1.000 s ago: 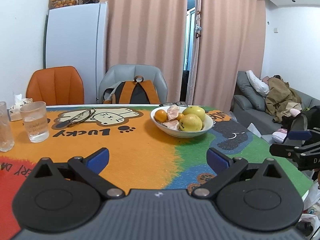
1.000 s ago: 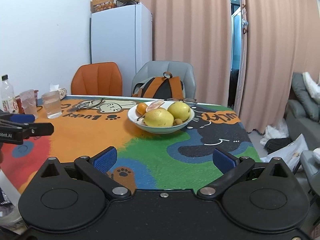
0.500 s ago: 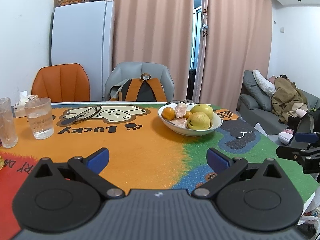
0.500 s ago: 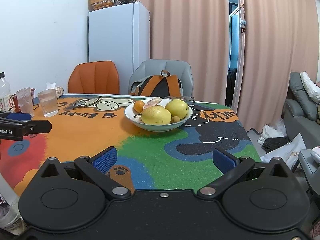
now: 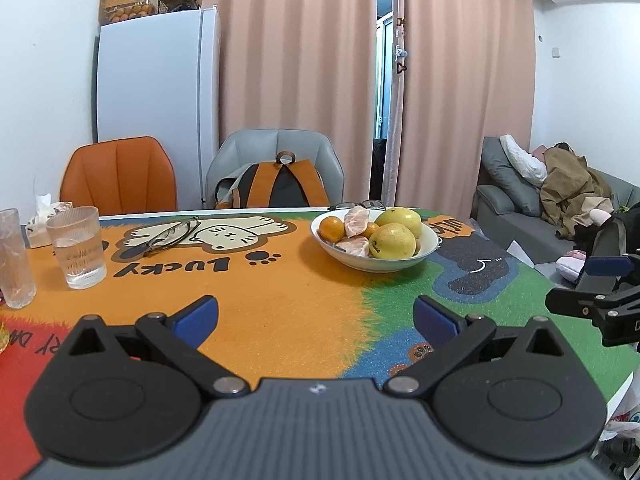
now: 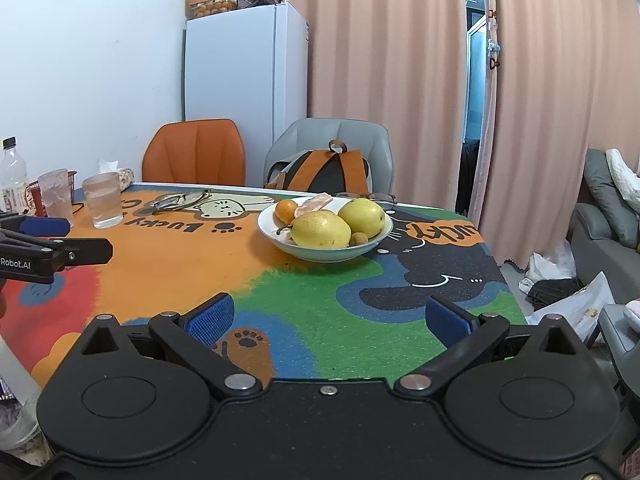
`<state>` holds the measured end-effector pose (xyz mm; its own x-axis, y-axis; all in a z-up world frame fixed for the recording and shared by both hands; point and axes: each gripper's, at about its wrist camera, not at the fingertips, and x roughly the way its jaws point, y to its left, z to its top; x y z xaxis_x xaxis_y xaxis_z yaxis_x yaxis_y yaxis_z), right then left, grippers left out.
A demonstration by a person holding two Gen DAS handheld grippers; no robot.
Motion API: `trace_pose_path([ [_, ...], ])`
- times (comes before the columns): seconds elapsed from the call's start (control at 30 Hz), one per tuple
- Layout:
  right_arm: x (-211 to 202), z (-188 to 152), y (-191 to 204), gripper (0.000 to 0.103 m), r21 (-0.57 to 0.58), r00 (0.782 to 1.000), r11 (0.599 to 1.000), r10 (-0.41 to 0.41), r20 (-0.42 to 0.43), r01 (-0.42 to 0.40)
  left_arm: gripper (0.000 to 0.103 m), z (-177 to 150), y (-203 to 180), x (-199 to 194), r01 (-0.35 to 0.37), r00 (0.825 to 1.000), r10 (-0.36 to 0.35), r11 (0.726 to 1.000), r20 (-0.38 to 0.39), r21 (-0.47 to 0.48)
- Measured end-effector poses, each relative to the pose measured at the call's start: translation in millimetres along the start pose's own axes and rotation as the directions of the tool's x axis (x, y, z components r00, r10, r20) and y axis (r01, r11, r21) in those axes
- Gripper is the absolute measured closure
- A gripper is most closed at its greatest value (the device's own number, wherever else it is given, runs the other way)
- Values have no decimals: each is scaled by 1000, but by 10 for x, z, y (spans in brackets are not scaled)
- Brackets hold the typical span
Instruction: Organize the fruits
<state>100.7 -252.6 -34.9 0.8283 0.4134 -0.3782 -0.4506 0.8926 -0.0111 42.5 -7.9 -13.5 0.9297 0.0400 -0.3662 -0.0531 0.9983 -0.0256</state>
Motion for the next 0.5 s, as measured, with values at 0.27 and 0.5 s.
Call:
trace_pose_path([
  [0.27,-4,-1,15,0,-1,1000,1000,-2,-1,2,0,-8,4,8,5,1000,-5,1000,-4,-1],
  [0.5,-2,2,32,0,-6,1000,1000,1,-3,-1,0,-29,-6,-2,5,1000,-6,1000,-6,-4],
])
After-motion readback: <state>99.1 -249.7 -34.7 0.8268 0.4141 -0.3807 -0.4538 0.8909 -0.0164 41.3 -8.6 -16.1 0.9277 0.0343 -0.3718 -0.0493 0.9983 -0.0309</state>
